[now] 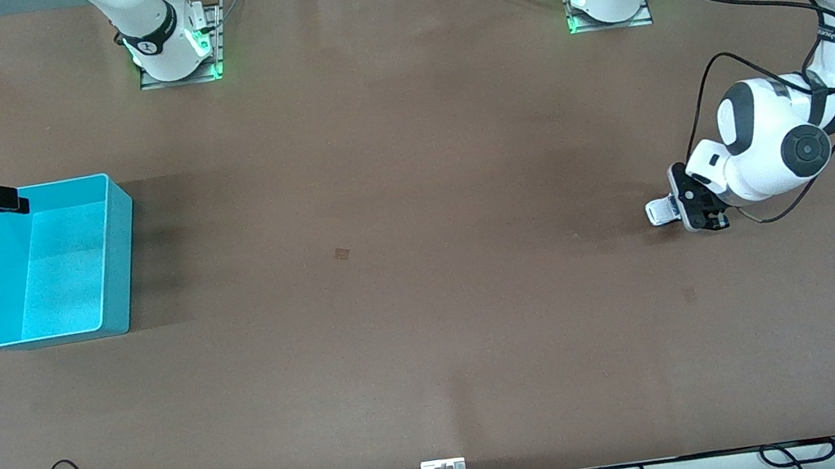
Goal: Wind and store white jeep toy
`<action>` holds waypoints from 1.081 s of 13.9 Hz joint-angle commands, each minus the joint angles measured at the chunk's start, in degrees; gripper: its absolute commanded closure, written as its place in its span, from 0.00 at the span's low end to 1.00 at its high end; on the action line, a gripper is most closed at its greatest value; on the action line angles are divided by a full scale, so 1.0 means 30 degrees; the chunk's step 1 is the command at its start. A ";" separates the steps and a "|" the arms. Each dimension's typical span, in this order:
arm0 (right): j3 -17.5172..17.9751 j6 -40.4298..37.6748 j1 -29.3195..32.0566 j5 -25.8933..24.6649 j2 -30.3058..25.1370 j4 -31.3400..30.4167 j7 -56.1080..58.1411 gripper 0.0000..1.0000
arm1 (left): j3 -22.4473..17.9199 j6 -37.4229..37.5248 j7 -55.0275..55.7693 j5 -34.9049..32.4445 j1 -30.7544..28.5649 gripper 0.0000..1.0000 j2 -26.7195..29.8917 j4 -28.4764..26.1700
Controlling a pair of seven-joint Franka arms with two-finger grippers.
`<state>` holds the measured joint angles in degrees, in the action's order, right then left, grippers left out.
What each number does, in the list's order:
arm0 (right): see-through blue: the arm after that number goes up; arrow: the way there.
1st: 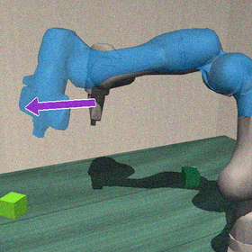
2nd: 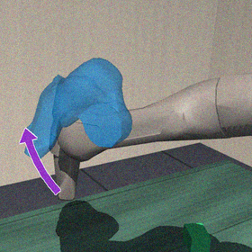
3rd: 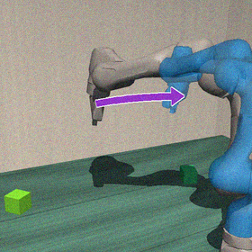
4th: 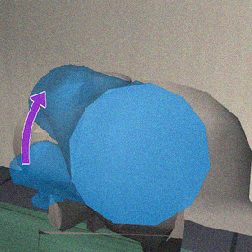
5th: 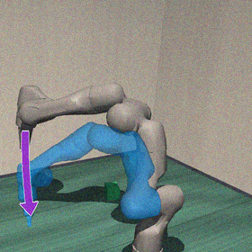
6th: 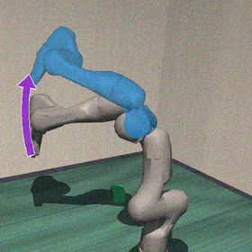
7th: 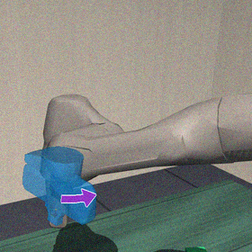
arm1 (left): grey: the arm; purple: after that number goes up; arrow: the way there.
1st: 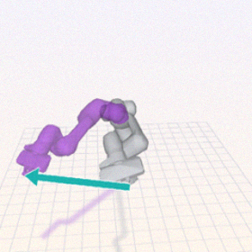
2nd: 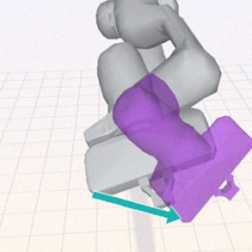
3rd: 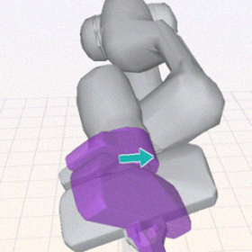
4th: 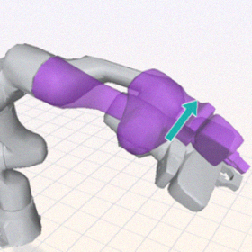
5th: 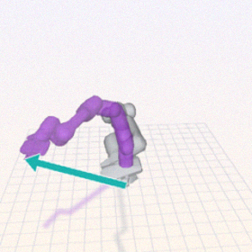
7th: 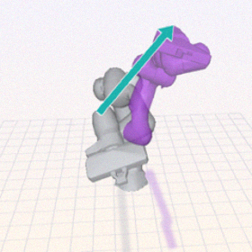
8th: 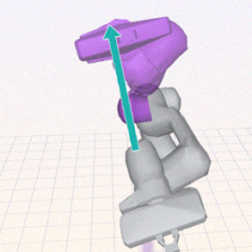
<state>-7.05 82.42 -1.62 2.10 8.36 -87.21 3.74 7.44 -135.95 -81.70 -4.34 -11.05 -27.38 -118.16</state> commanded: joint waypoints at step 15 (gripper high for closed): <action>0.0065 -0.0462 0.0130 0.0326 0.0027 0.0185 0.0131 0.00 | 0.0099 -0.1266 -0.3498 -0.1008 -0.1239 0.87 -0.1039 -0.0104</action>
<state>-7.05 81.94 -1.62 2.10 8.39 -87.21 3.74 7.46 -136.25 -90.74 -4.55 -13.55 -27.38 -118.38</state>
